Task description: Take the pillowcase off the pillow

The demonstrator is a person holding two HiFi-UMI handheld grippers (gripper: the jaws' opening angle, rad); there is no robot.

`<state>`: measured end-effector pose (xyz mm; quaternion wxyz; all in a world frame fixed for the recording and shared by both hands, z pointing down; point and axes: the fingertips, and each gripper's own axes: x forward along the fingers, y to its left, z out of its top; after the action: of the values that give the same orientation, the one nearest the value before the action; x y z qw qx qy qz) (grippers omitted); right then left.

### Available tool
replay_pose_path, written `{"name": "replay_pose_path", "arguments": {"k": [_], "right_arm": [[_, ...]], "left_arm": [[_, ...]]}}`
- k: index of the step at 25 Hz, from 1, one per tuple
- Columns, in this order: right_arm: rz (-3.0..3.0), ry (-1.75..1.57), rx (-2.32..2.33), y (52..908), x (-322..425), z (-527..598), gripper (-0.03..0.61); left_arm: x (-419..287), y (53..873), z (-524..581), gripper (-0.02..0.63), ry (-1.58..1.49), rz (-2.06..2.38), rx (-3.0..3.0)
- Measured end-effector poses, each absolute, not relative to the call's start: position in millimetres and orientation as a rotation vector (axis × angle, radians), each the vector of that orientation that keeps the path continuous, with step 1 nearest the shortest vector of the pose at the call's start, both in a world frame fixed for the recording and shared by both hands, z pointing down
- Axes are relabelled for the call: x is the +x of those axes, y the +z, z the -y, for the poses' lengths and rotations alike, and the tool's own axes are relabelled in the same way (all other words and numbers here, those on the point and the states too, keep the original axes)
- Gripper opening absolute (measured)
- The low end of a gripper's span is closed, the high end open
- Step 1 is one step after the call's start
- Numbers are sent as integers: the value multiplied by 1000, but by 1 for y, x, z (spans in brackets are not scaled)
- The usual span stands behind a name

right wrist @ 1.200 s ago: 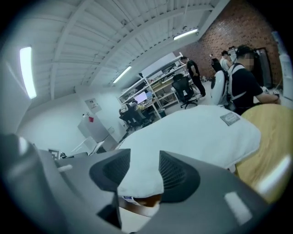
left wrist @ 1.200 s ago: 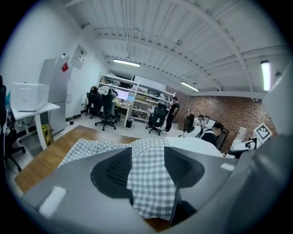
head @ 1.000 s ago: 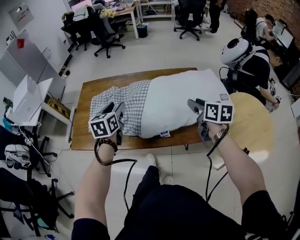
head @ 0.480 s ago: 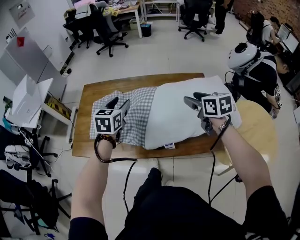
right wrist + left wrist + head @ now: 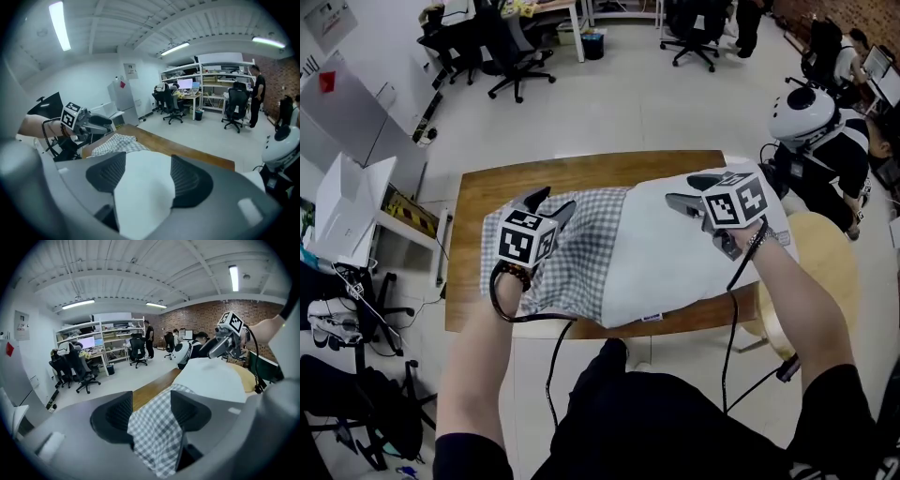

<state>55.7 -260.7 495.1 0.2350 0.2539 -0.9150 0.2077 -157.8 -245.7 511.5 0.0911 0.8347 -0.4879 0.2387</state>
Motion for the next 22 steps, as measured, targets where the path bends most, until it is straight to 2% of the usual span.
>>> {"name": "replay_pose_path", "arguments": {"k": [11, 15, 18, 22], "right_arm": [[2398, 448, 298, 535, -3, 308, 359], [2339, 399, 116, 551, -10, 319, 373], [2300, 382, 10, 556, -14, 336, 406], [2214, 361, -95, 573, -22, 349, 410]], "left_arm": [[-160, 548, 315, 275, 983, 1083, 2645], [-150, 568, 333, 281, 1040, 918, 2674], [-146, 580, 349, 281, 1109, 775, 2664], [-143, 598, 363, 285, 1152, 578, 2672]]}}
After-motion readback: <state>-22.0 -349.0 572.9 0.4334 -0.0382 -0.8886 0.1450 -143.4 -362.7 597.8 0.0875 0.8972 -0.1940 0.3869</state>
